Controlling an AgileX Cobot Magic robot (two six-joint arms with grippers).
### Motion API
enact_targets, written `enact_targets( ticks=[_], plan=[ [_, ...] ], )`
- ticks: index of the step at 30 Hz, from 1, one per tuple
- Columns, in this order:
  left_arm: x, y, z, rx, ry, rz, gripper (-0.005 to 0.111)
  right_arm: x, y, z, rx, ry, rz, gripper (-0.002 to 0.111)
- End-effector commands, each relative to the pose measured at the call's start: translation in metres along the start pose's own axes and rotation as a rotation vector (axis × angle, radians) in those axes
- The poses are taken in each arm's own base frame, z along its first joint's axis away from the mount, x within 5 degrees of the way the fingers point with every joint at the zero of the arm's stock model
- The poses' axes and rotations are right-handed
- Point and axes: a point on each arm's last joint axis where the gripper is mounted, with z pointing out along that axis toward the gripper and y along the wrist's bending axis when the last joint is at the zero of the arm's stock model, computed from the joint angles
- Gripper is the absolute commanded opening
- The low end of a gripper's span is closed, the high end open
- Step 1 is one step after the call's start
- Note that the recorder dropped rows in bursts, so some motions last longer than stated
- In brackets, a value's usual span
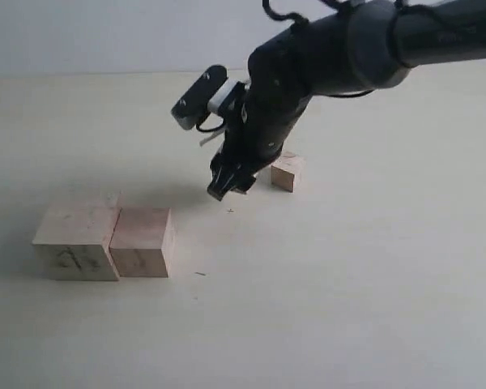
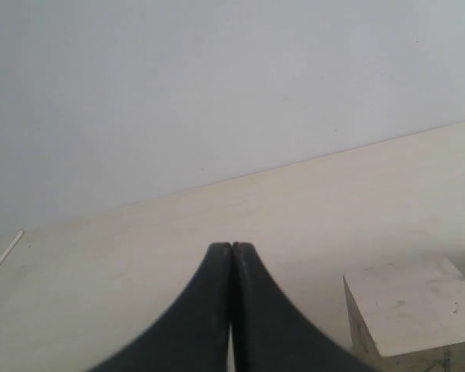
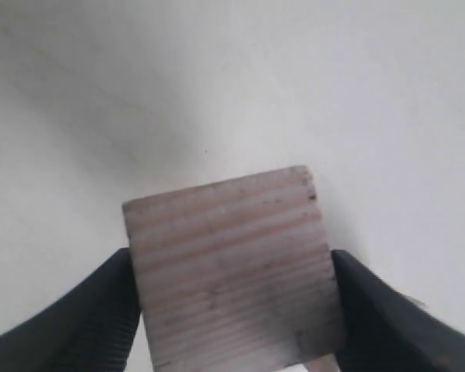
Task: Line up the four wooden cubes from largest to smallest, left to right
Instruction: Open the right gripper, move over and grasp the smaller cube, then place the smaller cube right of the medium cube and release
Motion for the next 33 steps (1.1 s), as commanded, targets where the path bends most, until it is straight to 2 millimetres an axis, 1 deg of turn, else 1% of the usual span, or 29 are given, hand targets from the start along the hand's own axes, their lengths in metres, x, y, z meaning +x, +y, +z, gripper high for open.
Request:
enact_targets(
  ticks=[1,2,3,5,6,8,10,11,13,19,23,25,28,30,33],
  plan=[
    [-0.001,0.0,-0.001,-0.005,-0.01,-0.009,0.0,-0.01,-0.012,-0.076,0.052,-0.121,0.009,0.0],
    [-0.001,0.0,-0.001,-0.005,-0.01,-0.009,0.0,-0.008,-0.012,-0.098,0.064,-0.16,0.014,0.0],
    [-0.001,0.0,-0.001,-0.005,-0.01,-0.009,0.0,-0.005,-0.011,-0.114,0.062,-0.192,0.029,0.0],
    [-0.001,0.0,-0.001,-0.005,-0.01,-0.009,0.0,0.006,-0.005,-0.13,0.042,-0.241,0.056,0.0],
    [-0.001,0.0,-0.001,-0.005,-0.01,-0.009,0.0,0.012,0.0,-0.132,0.027,-0.249,0.041,0.0],
    [-0.001,0.0,-0.001,-0.005,-0.01,-0.009,0.0,0.027,0.014,-0.117,-0.056,-0.229,-0.01,0.0],
    [-0.001,0.0,-0.001,-0.005,-0.01,-0.009,0.0,0.038,0.027,-0.093,-0.154,-0.187,-0.06,0.0],
    [-0.001,0.0,-0.001,-0.005,-0.01,-0.009,0.0,0.04,0.033,-0.079,-0.208,-0.174,-0.072,0.0],
    [-0.001,0.0,-0.001,-0.005,-0.01,-0.009,0.0,0.041,0.04,-0.061,-0.268,-0.157,-0.078,0.0],
    [-0.001,0.0,-0.001,-0.005,-0.01,-0.009,0.0,0.047,0.052,-0.017,-0.364,-0.114,-0.146,0.0],
    [-0.001,0.0,-0.001,-0.005,-0.01,-0.009,0.0,0.045,0.053,0.0,-0.382,-0.087,-0.15,0.0],
    [-0.001,0.0,-0.001,-0.005,-0.01,-0.009,0.0,0.041,0.059,0.005,-0.392,-0.085,-0.18,0.0],
    [-0.001,0.0,-0.001,-0.005,-0.01,-0.009,0.0,0.035,0.074,0.015,-0.404,-0.082,-0.266,0.0],
    [-0.001,0.0,-0.001,-0.005,-0.01,-0.009,0.0,0.03,0.079,0.021,-0.401,-0.077,-0.304,0.0],
    [-0.001,0.0,-0.001,-0.005,-0.01,-0.009,0.0,0.023,0.078,0.027,-0.398,-0.083,-0.31,0.0]
  ],
)
